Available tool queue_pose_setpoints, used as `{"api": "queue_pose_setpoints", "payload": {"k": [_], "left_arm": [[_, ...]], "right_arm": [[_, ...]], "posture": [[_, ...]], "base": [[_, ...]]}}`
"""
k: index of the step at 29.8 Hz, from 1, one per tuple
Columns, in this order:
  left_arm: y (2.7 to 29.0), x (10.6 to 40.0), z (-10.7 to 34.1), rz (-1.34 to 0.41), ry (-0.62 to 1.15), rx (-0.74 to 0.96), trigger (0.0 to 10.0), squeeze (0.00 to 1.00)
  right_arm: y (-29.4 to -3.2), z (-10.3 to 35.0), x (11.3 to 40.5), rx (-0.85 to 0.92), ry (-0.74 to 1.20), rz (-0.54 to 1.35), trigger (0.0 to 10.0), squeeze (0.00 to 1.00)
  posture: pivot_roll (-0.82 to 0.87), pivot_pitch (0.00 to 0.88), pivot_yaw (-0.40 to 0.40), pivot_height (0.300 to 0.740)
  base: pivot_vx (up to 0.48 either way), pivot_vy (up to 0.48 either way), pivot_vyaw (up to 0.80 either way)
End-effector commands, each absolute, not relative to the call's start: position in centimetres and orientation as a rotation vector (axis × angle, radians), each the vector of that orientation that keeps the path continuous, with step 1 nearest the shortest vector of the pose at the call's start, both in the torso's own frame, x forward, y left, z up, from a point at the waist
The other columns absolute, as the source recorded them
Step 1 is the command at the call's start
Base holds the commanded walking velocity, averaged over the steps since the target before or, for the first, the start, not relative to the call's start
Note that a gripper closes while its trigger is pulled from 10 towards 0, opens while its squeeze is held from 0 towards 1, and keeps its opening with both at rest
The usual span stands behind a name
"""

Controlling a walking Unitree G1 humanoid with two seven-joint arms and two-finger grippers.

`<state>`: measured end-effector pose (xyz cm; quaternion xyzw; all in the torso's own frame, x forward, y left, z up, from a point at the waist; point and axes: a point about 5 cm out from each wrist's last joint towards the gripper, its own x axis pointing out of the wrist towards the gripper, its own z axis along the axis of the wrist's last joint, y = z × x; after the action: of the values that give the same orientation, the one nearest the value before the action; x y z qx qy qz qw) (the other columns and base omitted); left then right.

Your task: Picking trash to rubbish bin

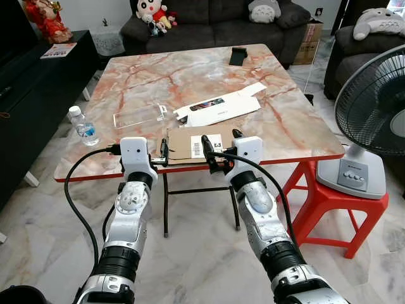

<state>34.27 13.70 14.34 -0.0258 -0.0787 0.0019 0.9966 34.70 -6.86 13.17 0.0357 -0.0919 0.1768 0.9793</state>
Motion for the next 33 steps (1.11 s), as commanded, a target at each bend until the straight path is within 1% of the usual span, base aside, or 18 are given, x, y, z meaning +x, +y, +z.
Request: {"api": "queue_pose_setpoints", "payload": {"k": [1,4,6,13,18,30,33], "left_arm": [[13.69,34.42,14.55,0.011,-0.166,-0.050,10.0,0.00],[13.75,34.43,14.58,0.013,-0.167,-0.049,10.0,0.00],[13.82,34.49,14.64,0.017,-0.167,-0.050,10.0,0.00],[13.83,34.51,14.80,0.016,-0.172,-0.051,10.0,0.00],[13.73,34.54,14.80,0.014,-0.171,-0.051,10.0,0.00],[13.80,34.49,14.83,0.020,-0.173,-0.050,10.0,0.00],[13.85,34.48,14.86,0.025,-0.174,-0.050,10.0,0.00]], "right_arm": [[-6.67,13.70,34.61,0.064,-0.207,0.359,10.0,0.00],[-6.67,13.55,34.51,0.069,-0.203,0.356,10.0,0.00],[-6.65,13.15,34.47,0.094,-0.179,0.352,10.0,0.00],[-6.58,13.34,34.55,0.085,-0.182,0.356,10.0,0.00],[-6.56,13.54,34.59,0.082,-0.184,0.358,10.0,0.00],[-6.67,13.44,34.54,0.086,-0.180,0.361,10.0,0.00],[-6.52,13.48,34.46,0.070,-0.185,0.373,10.0,0.00]], "posture": [[-0.02,0.000,0.025,0.740],[-0.01,0.000,0.027,0.740],[-0.01,0.001,0.028,0.740],[-0.01,0.012,0.030,0.740],[-0.01,0.017,0.030,0.740],[0.00,0.032,0.024,0.740],[0.00,0.032,0.024,0.740]], "base": [[0.000,0.000,0.00],[0.000,0.000,0.71],[0.244,0.000,0.00],[0.258,0.000,0.00],[0.274,0.000,0.46],[0.273,0.000,0.00],[0.271,0.000,0.64]]}}
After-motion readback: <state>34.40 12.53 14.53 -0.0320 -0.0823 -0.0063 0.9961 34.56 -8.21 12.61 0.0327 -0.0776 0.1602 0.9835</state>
